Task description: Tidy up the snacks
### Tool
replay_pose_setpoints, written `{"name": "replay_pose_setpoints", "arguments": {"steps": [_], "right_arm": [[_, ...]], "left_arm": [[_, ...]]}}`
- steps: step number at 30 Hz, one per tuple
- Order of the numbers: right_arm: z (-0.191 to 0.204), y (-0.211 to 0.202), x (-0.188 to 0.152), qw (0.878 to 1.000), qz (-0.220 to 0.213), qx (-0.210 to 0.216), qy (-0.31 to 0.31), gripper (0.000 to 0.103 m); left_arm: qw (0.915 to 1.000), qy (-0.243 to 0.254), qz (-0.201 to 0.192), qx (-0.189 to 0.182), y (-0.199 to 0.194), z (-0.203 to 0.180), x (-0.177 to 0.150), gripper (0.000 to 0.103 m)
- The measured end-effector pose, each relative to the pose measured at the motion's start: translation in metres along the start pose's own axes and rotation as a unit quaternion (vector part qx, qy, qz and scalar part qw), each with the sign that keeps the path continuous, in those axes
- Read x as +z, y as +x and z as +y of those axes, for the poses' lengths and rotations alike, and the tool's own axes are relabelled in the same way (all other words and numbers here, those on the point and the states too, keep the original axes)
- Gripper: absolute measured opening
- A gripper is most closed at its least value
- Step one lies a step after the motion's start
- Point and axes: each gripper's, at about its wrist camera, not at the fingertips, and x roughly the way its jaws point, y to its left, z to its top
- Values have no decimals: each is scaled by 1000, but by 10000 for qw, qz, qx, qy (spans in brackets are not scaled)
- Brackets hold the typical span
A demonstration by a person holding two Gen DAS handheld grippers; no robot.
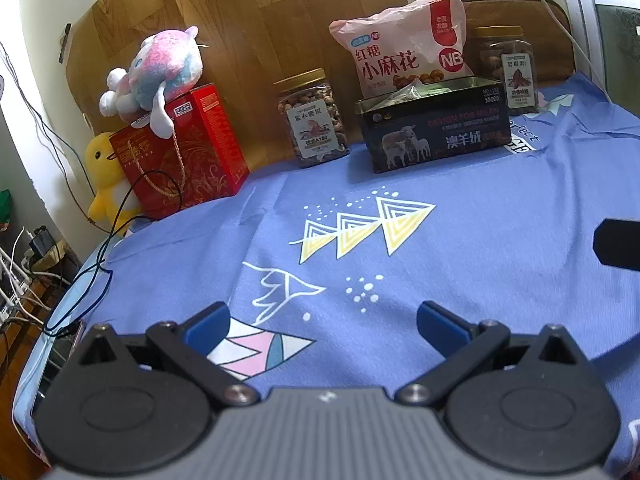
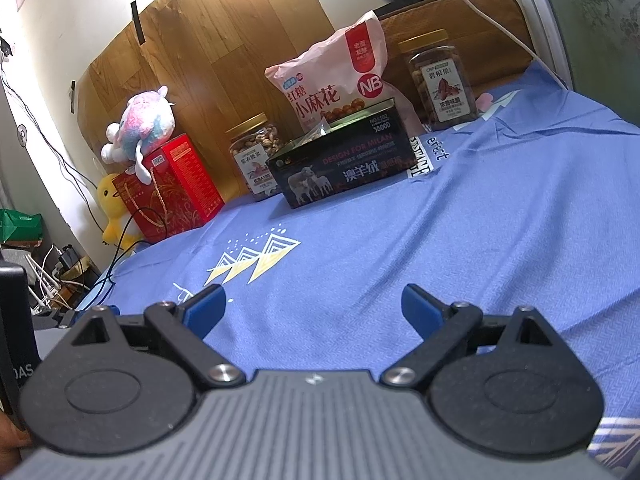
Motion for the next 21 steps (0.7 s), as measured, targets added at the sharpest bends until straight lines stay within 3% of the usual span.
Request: {"name": "replay_pose_setpoints", "arguments": {"steps": [21], "right_arm": [[-1,-1,0,10000,-8,1,-1,96]], "left_arm": [[10000,66,-20,-28,-1,-2,2,103]]}}
